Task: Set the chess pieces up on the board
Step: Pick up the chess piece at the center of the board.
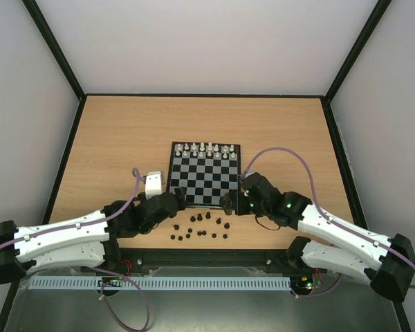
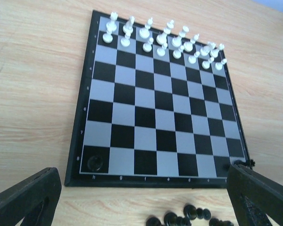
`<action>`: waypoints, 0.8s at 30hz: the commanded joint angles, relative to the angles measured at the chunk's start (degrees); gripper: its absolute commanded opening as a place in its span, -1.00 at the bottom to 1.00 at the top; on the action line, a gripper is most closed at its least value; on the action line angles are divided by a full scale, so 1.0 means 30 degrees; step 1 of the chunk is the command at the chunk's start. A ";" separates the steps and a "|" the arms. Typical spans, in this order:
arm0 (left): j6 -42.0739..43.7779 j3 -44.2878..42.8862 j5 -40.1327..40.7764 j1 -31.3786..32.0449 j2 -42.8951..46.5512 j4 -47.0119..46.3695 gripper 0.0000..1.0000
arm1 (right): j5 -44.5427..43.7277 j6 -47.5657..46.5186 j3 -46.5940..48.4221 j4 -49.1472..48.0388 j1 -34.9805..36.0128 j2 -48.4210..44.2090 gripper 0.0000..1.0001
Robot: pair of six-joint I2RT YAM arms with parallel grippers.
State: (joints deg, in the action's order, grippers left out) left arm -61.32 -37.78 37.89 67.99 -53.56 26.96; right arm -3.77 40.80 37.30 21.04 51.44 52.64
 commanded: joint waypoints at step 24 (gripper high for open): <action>-0.0129 0.2725 -0.2291 0.0160 0.3322 0.0901 0.98 | -0.4415 0.5290 0.0634 0.2378 0.6547 0.6420 -0.21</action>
State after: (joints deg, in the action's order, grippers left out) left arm -61.34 -30.76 30.94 68.20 -44.80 28.25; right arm -15.16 54.78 38.11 24.75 70.39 70.94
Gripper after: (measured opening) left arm 0.988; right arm 0.413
